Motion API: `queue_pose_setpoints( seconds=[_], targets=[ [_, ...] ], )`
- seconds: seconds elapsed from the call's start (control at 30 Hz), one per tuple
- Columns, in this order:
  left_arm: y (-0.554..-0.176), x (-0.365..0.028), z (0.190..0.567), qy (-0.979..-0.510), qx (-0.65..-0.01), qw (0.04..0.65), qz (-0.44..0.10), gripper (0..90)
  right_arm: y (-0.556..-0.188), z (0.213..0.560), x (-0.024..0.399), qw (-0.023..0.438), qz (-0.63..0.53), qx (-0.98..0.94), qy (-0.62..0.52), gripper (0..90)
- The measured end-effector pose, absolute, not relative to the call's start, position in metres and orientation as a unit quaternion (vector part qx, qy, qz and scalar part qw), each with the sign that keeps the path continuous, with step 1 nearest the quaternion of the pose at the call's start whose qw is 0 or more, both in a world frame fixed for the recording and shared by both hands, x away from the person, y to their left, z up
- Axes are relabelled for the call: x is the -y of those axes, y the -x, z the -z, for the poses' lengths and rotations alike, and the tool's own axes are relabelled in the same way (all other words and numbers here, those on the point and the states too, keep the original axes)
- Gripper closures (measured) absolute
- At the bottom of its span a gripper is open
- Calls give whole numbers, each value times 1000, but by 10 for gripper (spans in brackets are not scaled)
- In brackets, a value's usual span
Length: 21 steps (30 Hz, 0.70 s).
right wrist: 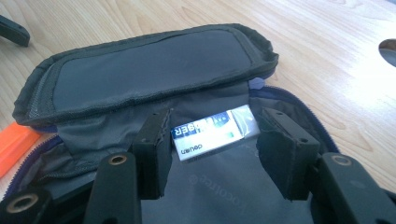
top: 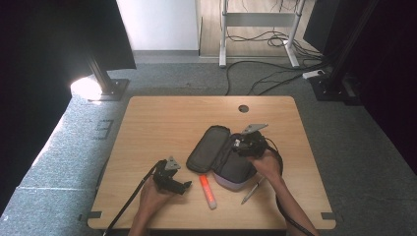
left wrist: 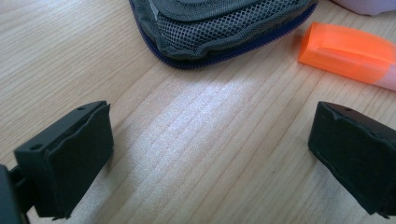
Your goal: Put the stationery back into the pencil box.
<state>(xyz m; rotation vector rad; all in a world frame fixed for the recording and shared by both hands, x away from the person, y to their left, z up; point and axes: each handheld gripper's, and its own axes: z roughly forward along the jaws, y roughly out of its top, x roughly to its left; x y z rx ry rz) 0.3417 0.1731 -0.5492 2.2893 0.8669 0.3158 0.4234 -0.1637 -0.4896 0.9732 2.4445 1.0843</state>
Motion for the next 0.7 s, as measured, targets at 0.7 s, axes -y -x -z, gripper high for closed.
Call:
queue_pose_setpoints(
  seconds=[0.7],
  targets=[
    [-342,-173,549,-875,-332,331,-121,0,-429,517,151,145,-338,-868,-333,449]
  ],
)
